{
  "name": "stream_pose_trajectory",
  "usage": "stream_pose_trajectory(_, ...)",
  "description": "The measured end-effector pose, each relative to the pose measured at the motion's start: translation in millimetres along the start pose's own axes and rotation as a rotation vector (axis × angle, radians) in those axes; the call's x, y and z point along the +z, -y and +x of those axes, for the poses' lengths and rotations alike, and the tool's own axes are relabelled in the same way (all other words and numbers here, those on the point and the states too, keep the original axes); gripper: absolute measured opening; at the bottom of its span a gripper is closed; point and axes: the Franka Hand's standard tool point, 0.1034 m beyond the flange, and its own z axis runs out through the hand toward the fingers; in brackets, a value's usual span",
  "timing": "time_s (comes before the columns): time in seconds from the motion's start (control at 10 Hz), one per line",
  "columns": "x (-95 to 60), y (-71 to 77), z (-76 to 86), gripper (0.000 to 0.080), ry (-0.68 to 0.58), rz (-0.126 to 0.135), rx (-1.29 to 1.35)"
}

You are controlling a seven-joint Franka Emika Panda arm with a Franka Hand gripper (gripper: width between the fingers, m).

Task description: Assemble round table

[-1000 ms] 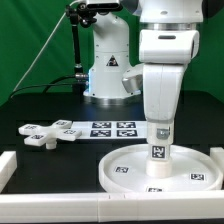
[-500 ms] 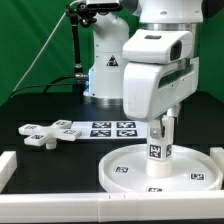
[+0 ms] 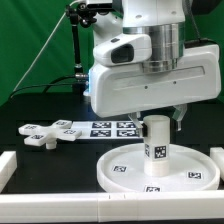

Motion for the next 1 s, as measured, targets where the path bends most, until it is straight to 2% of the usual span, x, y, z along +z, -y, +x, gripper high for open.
stream_pose_trajectory(0.1,0.2,3.0,0.4,0.0409,0.000,0.001,0.107)
stream_pose_trajectory(0.2,-0.2,3.2,2.0,0.0409,-0.007,-0.007,0.108)
stream_pose_trajectory(0.7,-0.4,0.8,1.9,0.0409,-0.010,-0.002,0.455)
stream_pose_trajectory(0.9,0.9,-1.9,0.6,0.0409,-0.017,0.024,0.694)
stream_pose_trajectory(1.0,1.1,-3.5,-0.2,0.0409,-0.021,0.053,0.834)
